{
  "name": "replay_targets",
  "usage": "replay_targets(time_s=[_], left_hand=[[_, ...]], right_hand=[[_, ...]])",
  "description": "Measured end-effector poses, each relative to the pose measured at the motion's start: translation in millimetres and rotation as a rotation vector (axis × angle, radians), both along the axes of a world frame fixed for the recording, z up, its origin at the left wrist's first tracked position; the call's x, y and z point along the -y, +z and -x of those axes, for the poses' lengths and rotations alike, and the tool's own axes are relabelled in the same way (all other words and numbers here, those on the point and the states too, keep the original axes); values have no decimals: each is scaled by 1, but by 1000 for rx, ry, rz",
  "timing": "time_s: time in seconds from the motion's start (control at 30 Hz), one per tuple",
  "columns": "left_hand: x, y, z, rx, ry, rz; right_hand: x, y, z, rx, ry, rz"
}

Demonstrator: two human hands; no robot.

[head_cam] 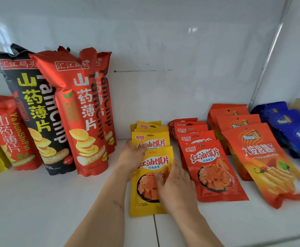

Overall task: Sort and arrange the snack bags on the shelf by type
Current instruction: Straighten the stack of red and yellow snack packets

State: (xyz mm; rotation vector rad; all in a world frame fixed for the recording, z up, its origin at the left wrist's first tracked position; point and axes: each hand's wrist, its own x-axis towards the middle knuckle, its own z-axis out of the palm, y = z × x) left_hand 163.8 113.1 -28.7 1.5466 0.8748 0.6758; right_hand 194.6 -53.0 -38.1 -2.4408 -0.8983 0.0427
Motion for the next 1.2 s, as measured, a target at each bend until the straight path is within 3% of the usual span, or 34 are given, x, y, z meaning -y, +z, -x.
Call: replay_targets(time_s=[0.37,0.7,0.87,1.1,1.2], left_hand=[[-1,-7,-16,-107,30,-154],[35,10,14,-201,52,-158],[59,11,44,-408,68,-333],[79,14,100,-736,157,-921],[79,10,123,-804,182,-1054]], right_hand=[[1,-11,-9,84,-59,-4],[5,-14,-4,238,-79,-131],[4,-17,0,377,-95,-241],[8,-17,17,597,102,-269],[5,-10,33,625,182,-229]])
